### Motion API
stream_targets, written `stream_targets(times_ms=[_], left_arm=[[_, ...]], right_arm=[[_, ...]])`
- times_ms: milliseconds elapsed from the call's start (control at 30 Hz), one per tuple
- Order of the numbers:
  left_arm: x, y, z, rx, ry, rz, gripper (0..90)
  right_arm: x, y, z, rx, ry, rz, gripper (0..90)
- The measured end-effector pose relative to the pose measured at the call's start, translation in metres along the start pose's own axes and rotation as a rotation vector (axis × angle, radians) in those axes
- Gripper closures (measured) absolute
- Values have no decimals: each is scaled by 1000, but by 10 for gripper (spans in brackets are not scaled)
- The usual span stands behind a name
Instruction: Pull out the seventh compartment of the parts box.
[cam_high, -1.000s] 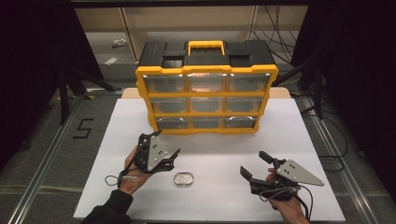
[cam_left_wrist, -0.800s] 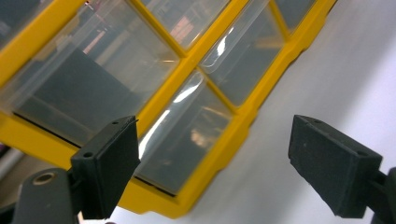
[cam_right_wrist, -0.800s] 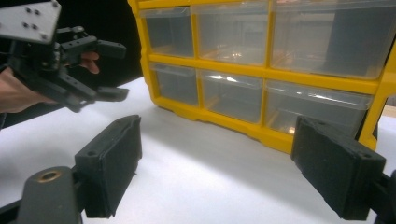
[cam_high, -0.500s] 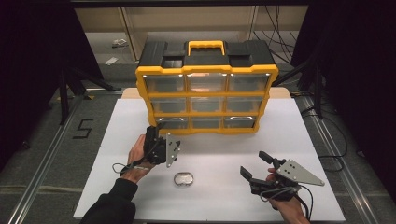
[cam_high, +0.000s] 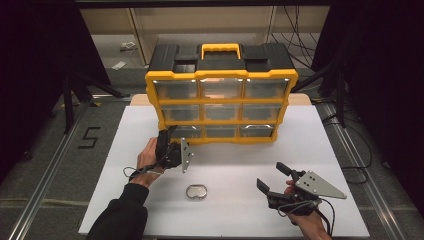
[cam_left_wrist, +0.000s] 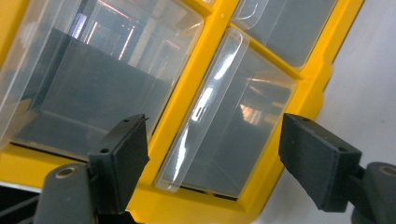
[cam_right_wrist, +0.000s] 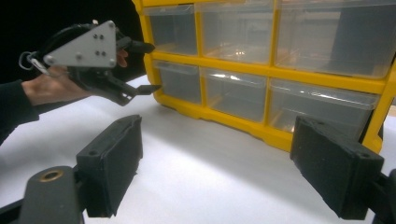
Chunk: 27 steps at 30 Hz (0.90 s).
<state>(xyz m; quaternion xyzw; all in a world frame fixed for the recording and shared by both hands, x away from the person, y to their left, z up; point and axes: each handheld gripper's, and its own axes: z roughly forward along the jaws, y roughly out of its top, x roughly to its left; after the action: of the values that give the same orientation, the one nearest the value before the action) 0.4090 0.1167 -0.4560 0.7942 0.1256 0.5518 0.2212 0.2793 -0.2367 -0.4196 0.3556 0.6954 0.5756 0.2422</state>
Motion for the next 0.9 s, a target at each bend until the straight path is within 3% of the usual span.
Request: stream_targets(times_ms=[133,200,333,600,900], left_arm=[[-2,1,5,-7,8,-6,287],[-3,1,9,18,22,34,301],[-3,0,13,19,34,39,338],[-7,0,19,11,65,104,430],[-7,-3,22,4,98,132,510]], right_arm=[[0,0,1,2,4,-3,179],[0,0,0,1,5,-3,180],[0,0,0,1,4,-1,180],[0,-1,1,-1,8,-3,180],[0,-1,1,1,10,-2,182]])
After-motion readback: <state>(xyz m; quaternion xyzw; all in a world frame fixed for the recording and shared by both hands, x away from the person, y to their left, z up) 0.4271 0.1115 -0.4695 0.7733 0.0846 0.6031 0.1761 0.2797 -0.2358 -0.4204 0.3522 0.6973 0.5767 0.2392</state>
